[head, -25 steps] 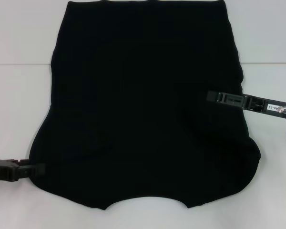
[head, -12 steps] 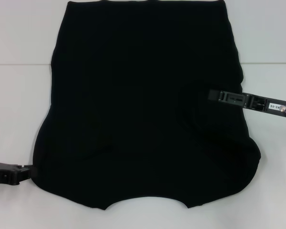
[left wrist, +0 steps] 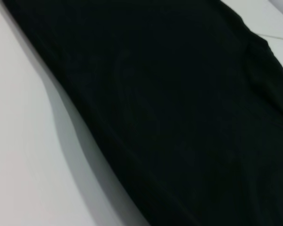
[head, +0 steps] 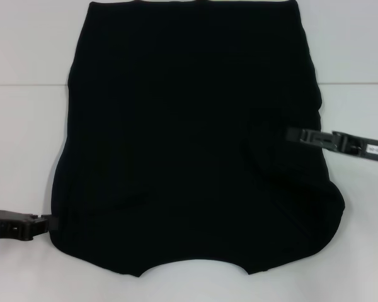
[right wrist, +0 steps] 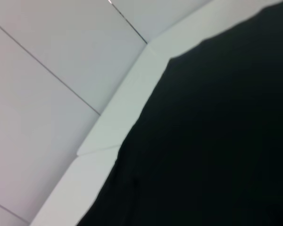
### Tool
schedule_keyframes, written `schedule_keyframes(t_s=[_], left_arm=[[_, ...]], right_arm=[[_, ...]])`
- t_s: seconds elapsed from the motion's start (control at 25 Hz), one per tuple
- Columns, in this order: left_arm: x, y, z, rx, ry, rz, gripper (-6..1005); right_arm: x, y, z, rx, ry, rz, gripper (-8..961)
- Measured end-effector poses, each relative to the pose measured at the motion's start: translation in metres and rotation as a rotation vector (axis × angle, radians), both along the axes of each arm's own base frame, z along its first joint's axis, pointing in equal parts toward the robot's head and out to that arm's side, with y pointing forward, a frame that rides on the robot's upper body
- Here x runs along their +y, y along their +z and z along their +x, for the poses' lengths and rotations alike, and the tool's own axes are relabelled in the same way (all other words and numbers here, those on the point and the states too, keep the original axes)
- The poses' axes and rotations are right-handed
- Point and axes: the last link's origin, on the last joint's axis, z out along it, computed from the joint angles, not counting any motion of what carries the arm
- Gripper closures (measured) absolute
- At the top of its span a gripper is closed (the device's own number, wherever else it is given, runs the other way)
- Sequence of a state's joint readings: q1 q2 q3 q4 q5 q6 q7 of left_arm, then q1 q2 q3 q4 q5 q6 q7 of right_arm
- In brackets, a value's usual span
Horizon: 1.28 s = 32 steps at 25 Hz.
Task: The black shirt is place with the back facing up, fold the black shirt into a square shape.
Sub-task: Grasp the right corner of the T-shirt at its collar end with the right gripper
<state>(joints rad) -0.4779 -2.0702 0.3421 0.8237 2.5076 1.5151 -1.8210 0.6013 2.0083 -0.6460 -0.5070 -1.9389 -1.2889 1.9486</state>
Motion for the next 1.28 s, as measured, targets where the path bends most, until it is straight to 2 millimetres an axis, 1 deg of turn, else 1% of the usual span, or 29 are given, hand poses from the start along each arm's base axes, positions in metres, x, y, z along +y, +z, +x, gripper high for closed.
schedule_keyframes(t_s=[0.24,0.36,0.48,0.76,0.96,1.16,1.24,1.28], left_arm=[[0.002,-0.001,0.002,-0.024,0.005,0.005,931],[0.001,-0.002,0.003,-0.031,0.006,0.005,931],[0.001,-0.003,0.002,-0.035,0.009,0.005,930],[0.001,-0.004,0.003,-0.038,0.009,0.003,930],[0.001,-0.004,0.002,-0.037,0.01,0.004,931],[0.0,-0.004,0.002,-0.039,0.012,0.004,930],[0.0,-0.004,0.002,-0.04,0.013,0.004,930],[-0.001,-0.004,0.002,-0.04,0.013,0.004,930]], right_arm=[[-0.021,0.021,0.033,-0.005,-0.099,-0.031,37],[-0.031,0.024,0.045,-0.016,-0.132,-0.05,37],[-0.039,0.021,0.054,-0.042,-0.156,-0.083,38],[-0.045,0.009,0.057,-0.071,-0.169,-0.126,43],[-0.043,-0.003,0.053,-0.095,-0.163,-0.149,68],[-0.04,-0.008,0.051,-0.119,-0.15,-0.138,93],[-0.039,-0.009,0.052,-0.123,-0.152,-0.132,324],[-0.039,-0.009,0.052,-0.124,-0.152,-0.131,365]])
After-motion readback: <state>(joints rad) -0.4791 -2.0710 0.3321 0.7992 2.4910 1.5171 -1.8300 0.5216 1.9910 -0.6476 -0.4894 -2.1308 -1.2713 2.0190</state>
